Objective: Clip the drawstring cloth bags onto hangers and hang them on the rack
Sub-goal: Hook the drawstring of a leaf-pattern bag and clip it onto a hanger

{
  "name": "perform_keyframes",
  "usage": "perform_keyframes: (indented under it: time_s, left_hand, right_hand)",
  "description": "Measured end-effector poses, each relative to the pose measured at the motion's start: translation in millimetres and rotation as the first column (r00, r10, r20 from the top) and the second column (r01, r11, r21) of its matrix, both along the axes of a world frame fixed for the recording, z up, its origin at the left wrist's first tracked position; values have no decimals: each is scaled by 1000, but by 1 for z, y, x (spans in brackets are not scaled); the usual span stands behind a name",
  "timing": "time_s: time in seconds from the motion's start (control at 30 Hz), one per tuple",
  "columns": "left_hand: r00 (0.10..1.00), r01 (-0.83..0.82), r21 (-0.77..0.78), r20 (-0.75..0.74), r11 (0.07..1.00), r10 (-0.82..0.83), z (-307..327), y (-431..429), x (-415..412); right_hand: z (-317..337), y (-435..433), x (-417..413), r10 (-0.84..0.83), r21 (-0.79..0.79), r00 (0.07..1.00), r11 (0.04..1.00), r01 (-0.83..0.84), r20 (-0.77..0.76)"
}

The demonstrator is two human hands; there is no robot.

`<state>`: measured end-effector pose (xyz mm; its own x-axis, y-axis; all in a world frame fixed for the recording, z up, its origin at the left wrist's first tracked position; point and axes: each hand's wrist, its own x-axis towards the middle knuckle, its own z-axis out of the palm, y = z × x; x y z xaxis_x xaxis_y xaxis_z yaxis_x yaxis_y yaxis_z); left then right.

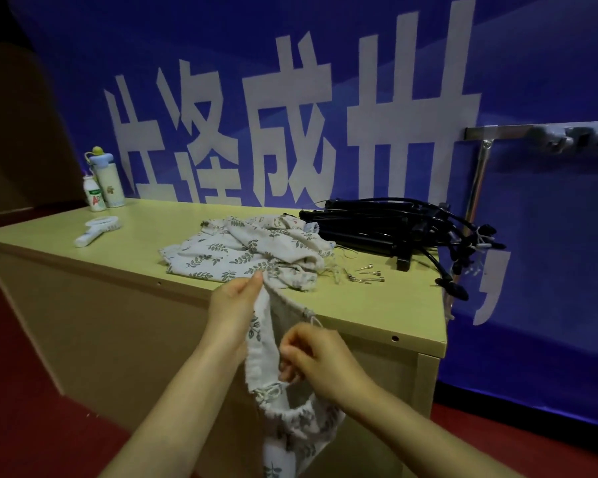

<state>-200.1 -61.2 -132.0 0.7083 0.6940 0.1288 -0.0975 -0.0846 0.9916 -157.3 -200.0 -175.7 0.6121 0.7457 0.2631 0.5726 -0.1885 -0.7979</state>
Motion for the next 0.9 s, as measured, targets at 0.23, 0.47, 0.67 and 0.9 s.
perform_keyframes:
  time_s: [0.23, 0.47, 0.67, 0.9]
  left_hand:
    - [993, 80, 173, -104, 982, -62, 7, 19, -21]
    - [1000, 8, -35, -5, 999, -8, 19, 36, 7]
    - [998, 55, -49, 12, 997, -54, 24, 19, 41]
    - [988, 139, 29, -65, 990, -137, 7, 1, 82]
  right_hand:
    - [3, 49, -4, 150, -472, 860, 874, 116, 488]
    - [45, 47, 19, 68, -238, 830, 968, 80, 553]
    - [95, 11, 112, -500, 253, 801, 864, 436, 329]
    - [95, 1, 200, -385, -251, 679, 725, 642, 626]
